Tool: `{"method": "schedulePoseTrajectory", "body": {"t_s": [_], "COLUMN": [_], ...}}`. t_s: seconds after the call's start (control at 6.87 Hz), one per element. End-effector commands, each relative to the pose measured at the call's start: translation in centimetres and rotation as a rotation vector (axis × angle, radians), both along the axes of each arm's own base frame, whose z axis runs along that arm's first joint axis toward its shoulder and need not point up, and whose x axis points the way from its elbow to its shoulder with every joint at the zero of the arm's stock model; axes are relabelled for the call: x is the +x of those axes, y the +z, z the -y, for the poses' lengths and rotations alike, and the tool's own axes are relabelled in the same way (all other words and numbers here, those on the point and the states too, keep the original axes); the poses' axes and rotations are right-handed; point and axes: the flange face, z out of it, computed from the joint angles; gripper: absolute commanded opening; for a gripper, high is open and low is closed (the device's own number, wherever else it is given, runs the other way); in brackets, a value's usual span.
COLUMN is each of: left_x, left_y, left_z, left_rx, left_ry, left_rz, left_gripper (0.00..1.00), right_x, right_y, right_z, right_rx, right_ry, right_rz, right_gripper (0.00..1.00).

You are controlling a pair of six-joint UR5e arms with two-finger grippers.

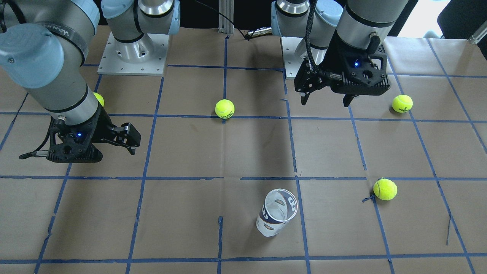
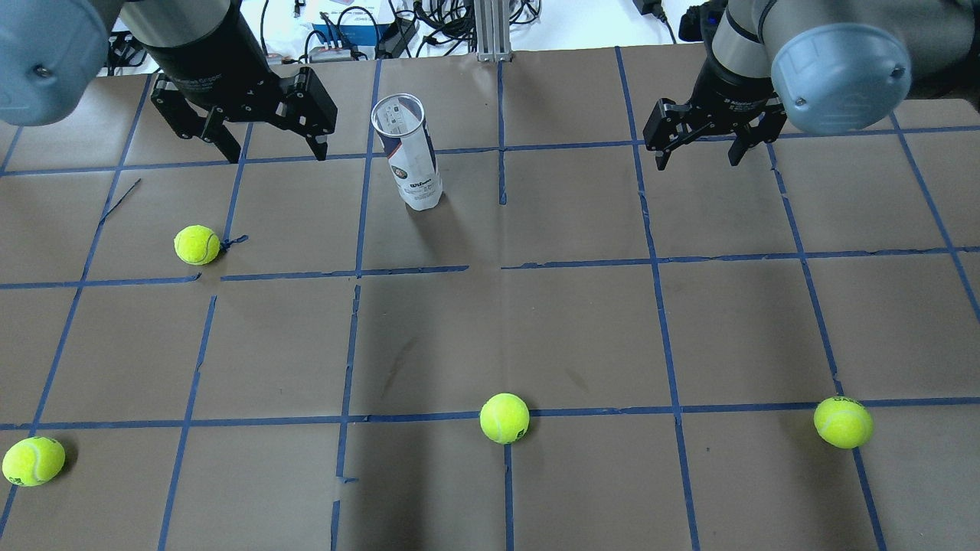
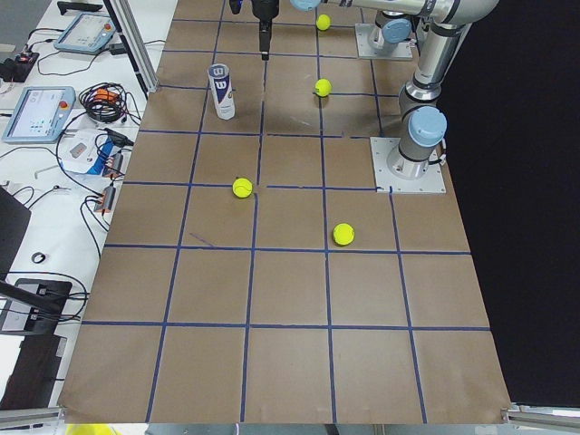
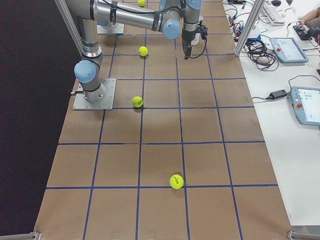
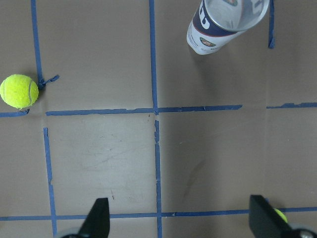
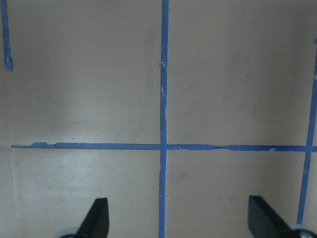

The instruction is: Lift up tennis ball bucket

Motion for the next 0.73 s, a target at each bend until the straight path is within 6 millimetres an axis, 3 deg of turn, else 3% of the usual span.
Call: {"method": "schedulePoseTrajectory", "body": {"t_s": [0.0, 0.58], "left_x": [0.0, 0.1], "left_y": [-0.1, 0.0], "left_z": [0.0, 0.1], "left_rx": [0.0, -0.002], "left_ry": [0.004, 0.001], "left_rz": [0.001, 0.002], "left_gripper": [1.0, 1.0], "right_x": [0.1, 0.4], "right_y": [0.2, 4.9], "right_z": [-0.5, -3.3], "right_rx": [0.03, 0.0], "right_ry": [-0.04, -0.134], "right_rz": [-0.006, -0.015], "right_gripper": [1.0, 1.0]}}
